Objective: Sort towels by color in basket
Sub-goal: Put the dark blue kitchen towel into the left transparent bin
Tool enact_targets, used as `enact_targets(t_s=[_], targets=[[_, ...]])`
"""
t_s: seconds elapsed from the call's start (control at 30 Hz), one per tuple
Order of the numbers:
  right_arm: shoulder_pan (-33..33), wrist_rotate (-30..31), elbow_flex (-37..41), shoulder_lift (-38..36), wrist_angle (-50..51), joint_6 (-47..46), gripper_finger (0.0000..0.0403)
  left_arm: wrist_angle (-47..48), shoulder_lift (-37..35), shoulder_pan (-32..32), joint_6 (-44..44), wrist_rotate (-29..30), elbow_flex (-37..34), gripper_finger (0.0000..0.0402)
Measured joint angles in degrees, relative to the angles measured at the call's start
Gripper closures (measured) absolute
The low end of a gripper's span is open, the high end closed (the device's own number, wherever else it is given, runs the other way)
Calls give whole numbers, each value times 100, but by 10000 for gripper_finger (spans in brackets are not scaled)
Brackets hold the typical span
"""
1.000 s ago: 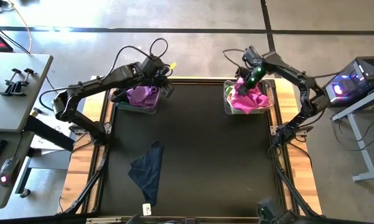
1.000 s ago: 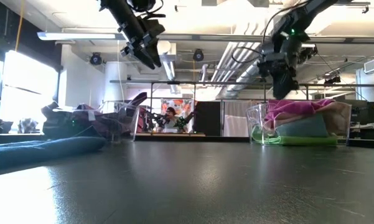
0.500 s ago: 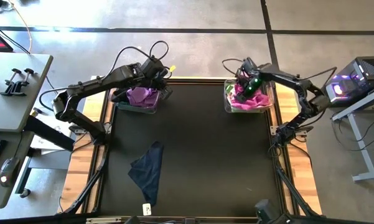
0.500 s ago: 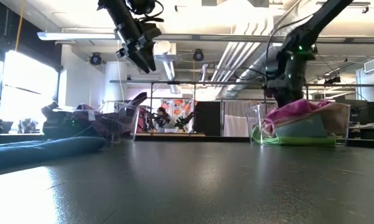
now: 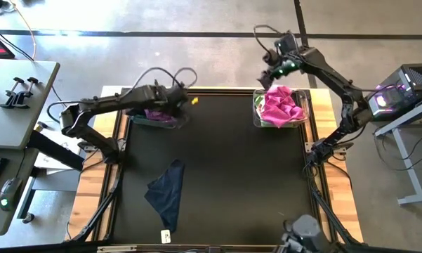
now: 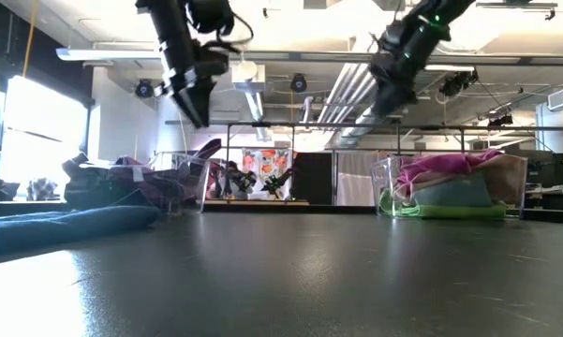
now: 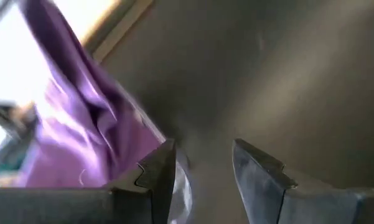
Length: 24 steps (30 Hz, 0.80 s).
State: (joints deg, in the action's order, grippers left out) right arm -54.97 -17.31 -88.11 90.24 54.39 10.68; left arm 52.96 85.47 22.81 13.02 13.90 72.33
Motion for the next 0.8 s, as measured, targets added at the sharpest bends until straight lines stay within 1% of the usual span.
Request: enact_targets(t_s=[0.1,0.2,0.33,0.4,0.47,0.53,0.67,0.7,0.8], targets=[[250,-302,-142,-2,-744,-185,241,110,-4,-287,353,-174,-418,257],[521,-384,-149,-2,-1263,-285,241,339,-10,-653,620,-563,-807,257],[814,-373,-139,-2,-1315,-34,241,409,-67,-1185,963,-1040,-1214,257],[920,-264,-139,-1,-1277,97,241,314,-75,-1463,1044,-1107,-1364,257],[965,-232,-139,-2,-1265,208,241,141,-78,-1708,875,-1132,-1547,257],[971,-218,-136,-2,-1265,268,241,-126,-57,-1967,619,-1304,-1765,257],[942,-219,-134,-2,-1234,224,241,-1104,-50,-2439,191,-2180,-2313,257],[925,-218,-134,-2,-1202,216,241,-1359,-47,-2558,150,-2276,-2441,257],[921,-217,-132,-1,-1116,218,241,-2055,-46,-2810,249,-2302,-2731,257]])
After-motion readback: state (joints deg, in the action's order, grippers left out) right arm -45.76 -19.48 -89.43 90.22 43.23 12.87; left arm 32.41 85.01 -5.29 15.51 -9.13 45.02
